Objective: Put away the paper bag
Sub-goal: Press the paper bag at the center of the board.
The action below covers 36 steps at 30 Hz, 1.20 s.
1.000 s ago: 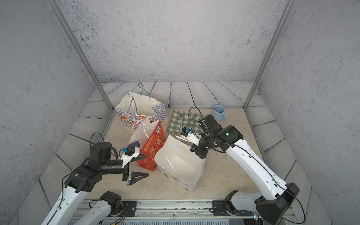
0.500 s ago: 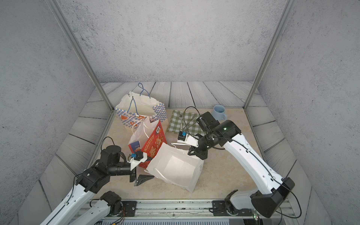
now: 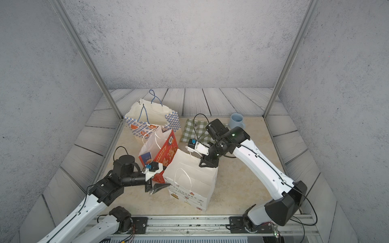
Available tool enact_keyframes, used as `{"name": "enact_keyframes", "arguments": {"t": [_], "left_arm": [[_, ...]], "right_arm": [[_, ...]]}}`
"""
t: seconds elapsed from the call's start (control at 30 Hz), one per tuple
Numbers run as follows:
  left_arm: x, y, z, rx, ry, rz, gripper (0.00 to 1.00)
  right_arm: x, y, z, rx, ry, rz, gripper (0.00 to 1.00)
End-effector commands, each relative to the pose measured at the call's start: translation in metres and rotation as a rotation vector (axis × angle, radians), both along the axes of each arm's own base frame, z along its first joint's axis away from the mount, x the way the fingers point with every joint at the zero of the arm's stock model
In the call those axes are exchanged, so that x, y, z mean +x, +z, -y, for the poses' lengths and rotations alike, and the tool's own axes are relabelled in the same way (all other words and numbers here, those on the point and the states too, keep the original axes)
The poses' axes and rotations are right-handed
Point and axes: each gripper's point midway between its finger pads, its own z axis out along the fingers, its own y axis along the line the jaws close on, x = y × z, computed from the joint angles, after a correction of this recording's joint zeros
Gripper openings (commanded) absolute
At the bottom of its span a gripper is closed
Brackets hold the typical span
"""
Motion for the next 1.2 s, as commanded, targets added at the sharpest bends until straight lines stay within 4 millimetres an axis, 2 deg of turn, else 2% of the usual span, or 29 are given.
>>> {"name": "enact_keyframes", "arguments": {"t": [0.0,0.2,0.3,0.5,0.53,0.6,0.63,0.73,0.87,1.03,1.17], "left_arm": [[-0.003,-0.002,0.004,-0.011,-0.026,0.001,0.75],[-0.016,-0.006,0.011,-0.075,-0.085,-0.103,0.78],[-0.014,-0.005,0.014,-0.126,-0.073,-0.132,0.78],[-0.007,0.009,0.017,-0.207,-0.043,-0.113,0.73],[-0.007,0.009,0.018,-0.205,-0.046,-0.105,0.78],[-0.003,0.007,0.019,-0.193,-0.031,-0.097,0.95],[0.000,0.005,0.018,-0.186,-0.018,-0.086,0.99],[0.007,0.005,0.017,-0.173,0.018,-0.049,1.00],[0.006,0.008,0.021,-0.168,-0.015,-0.036,0.89],[-0.006,0.013,0.031,-0.177,-0.128,-0.096,0.63],[-0.017,0.015,0.036,-0.173,-0.181,-0.111,0.51]], "right_arm": [[0.006,0.006,-0.004,0.015,-0.033,0.016,0.33],[0.008,0.000,-0.009,0.007,-0.023,0.012,0.20],[0.010,0.002,-0.011,0.007,-0.004,0.032,0.14],[0.002,0.012,-0.020,0.065,0.062,0.027,0.13],[0.000,0.012,-0.022,0.071,0.071,0.021,0.13],[-0.002,0.010,-0.024,0.073,0.079,0.007,0.13],[-0.004,0.009,-0.026,0.070,0.082,0.002,0.13],[-0.004,0.006,-0.027,0.060,0.085,-0.001,0.13],[-0.008,0.009,-0.032,0.076,0.104,-0.002,0.14],[-0.016,0.010,-0.045,0.119,0.138,-0.036,0.14],[-0.014,0.005,-0.045,0.082,0.140,-0.017,0.14]]}}
